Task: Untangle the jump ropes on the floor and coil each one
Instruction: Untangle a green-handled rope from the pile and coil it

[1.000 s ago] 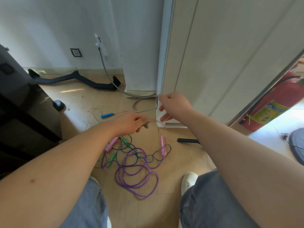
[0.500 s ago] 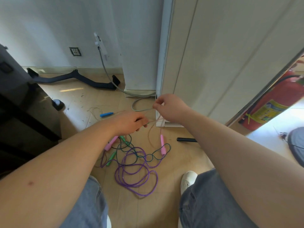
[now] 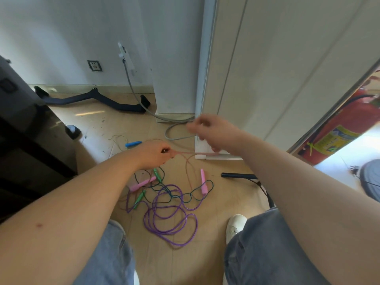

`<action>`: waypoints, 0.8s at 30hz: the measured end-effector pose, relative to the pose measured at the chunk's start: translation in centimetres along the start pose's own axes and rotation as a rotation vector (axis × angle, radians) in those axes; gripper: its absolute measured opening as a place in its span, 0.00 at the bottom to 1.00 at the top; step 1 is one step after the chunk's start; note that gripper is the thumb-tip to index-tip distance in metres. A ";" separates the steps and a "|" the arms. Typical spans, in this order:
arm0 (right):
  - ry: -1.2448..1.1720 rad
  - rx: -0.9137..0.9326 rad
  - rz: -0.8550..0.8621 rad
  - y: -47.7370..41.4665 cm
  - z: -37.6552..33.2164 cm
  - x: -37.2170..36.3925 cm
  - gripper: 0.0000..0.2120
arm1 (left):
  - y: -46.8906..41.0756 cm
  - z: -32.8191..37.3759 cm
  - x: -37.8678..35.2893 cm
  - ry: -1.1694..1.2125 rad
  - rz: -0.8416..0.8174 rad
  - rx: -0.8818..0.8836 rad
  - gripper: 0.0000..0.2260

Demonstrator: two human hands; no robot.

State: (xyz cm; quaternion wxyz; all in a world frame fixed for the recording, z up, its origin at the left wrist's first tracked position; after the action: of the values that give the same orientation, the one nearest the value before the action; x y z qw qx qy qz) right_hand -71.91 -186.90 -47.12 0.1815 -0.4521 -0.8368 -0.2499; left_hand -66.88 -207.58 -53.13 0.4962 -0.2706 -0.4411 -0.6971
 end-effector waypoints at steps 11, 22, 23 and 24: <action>-0.060 0.162 -0.134 0.8 -0.4 -0.5 0.13 | -0.1 0.0 0.0 0.020 0.009 0.028 0.11; 0.351 0.081 -0.106 1.0 -0.7 0.2 0.20 | 0.0 -0.4 0.2 0.020 0.022 0.015 0.10; 0.583 0.071 -0.195 1.0 -0.3 -0.3 0.23 | 0.0 -0.3 0.3 0.024 0.034 0.015 0.09; 0.698 0.047 -0.263 1.0 0.1 -0.7 0.22 | 0.0 -0.2 0.4 0.026 0.044 0.011 0.09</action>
State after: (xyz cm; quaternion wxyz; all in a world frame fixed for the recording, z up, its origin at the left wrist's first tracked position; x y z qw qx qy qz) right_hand -70.69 -186.82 -47.34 0.4325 -0.2239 -0.7809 -0.3911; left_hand -66.95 -207.96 -52.94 0.5187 -0.2684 -0.4325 -0.6869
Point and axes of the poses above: each hand's wrist, its own y-axis away from the middle knuckle, its own x-axis out of the back of the hand, z = x × y, the point moved 1 cm from there along -y, towards the middle knuckle, and after that the axes turned 1 degree about y, right-handed, at the moved point
